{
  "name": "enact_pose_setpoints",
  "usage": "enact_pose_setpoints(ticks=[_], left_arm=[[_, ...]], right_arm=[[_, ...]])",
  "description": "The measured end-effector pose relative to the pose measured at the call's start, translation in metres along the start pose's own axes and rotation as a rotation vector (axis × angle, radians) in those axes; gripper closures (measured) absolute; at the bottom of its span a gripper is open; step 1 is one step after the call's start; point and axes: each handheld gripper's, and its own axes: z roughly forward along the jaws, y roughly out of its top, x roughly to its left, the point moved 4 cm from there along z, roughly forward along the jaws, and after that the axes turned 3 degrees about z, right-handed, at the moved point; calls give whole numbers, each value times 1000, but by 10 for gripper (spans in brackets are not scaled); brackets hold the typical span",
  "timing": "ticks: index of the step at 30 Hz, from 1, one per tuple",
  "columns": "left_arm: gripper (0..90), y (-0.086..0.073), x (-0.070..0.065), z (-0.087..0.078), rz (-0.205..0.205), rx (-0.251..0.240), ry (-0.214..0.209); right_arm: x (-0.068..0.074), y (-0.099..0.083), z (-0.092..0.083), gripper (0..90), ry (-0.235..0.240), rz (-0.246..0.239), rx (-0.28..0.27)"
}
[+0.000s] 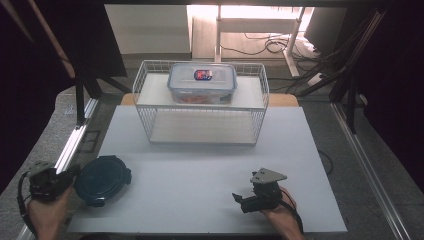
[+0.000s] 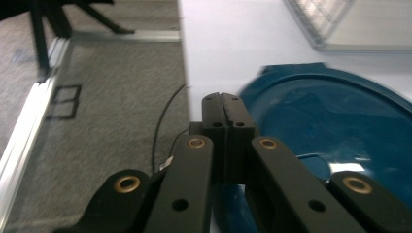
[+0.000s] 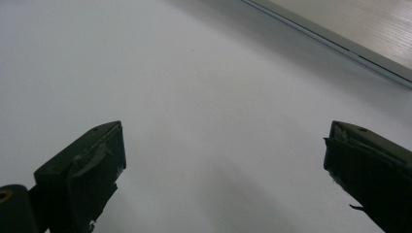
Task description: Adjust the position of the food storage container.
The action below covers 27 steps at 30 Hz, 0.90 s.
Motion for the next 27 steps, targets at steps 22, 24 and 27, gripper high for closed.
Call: enact_pose_setpoints(ticks=[22, 24, 27], left_arm=[[900, 1, 2, 11, -35, 9, -23], [900, 2, 2, 13, -40, 9, -25], [900, 3, 2, 15, -39, 18, -27]], right_arm=[[0, -1, 2, 15, -4, -5, 20], [0, -2, 2, 15, -5, -7, 21], [0, -2, 3, 15, -4, -8, 25]])
